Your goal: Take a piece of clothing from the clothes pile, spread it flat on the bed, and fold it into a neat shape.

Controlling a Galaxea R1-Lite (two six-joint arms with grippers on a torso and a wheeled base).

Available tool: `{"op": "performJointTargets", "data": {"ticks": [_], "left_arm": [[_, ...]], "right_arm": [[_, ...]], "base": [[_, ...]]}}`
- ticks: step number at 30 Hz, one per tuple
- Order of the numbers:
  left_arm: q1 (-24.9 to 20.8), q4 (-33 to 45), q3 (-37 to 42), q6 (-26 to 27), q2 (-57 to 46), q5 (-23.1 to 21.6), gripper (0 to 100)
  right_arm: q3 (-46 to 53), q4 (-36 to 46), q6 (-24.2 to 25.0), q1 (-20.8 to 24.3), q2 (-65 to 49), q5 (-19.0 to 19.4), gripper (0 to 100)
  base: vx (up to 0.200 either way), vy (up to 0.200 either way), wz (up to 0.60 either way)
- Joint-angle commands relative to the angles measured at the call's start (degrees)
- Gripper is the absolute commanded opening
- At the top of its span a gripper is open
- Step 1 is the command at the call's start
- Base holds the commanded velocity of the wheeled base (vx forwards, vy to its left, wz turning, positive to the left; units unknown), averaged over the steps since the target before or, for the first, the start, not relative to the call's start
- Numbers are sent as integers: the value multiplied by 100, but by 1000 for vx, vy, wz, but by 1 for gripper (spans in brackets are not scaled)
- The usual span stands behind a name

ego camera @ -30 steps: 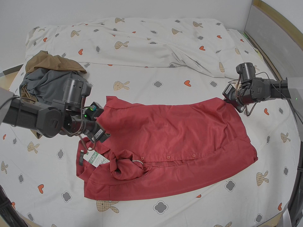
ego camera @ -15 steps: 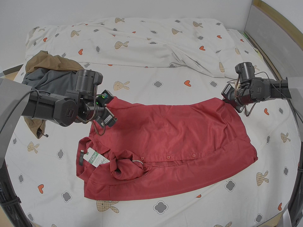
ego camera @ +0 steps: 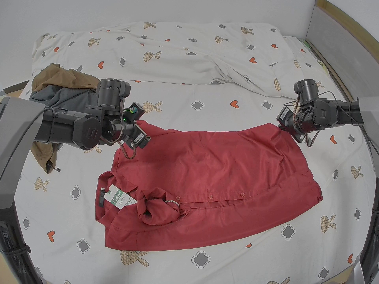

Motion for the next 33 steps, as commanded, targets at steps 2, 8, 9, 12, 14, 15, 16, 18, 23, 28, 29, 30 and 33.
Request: {"op": "performJointTargets", "data": {"ticks": [2, 8, 9, 12, 14, 15, 16, 18, 23, 28, 29, 30, 33], "left_arm": [[89, -12, -357, -4, 334, 3, 100], [168, -3, -937, -4, 712, 3, 100], [177, -3, -1017, -4, 782, 3, 100], [194, 5, -1219, -4, 905, -6, 100], [212, 5, -1254, -4, 958, -6, 100], [212, 5, -1263, -4, 984, -6, 100], [221, 5, -1271, -4, 1019, -6, 100], [221, 5, -1271, -13, 1090, -6, 100], [256, -3, -1412, -13, 1292, -6, 100], [300, -3, -1649, -13, 1406, -6, 100], [308, -3, -1667, -13, 1432, -6, 100], [308, -3, -1667, -13, 1432, -6, 100], [317, -3, -1720, -22, 1467, -67, 0]], "right_arm": [[9, 10, 0, 10, 0, 1, 0], [62, 10, 0, 19, -35, 1, 0], [71, 10, 0, 28, -35, 1, 0], [80, 10, -9, 45, -35, 1, 0], [80, 1, -9, 45, -35, 1, 0], [80, 1, -9, 45, -35, 1, 0], [80, 1, 0, 45, -35, 1, 0], [80, 10, 0, 45, -27, 1, 0], [80, 10, 0, 45, 0, 1, 0], [88, 10, 0, 54, -9, 1, 0], [88, 10, 0, 54, -9, 1, 0], [88, 10, 0, 54, -9, 1, 0], [141, 1, 0, 81, -27, 1, 0]], "base": [[0, 0, 0], [0, 0, 0], [0, 0, 0], [0, 0, 0], [0, 0, 0], [0, 0, 0], [0, 0, 0], [0, 0, 0], [0, 0, 0], [0, 0, 0], [0, 0, 0], [0, 0, 0], [0, 0, 0]]}}
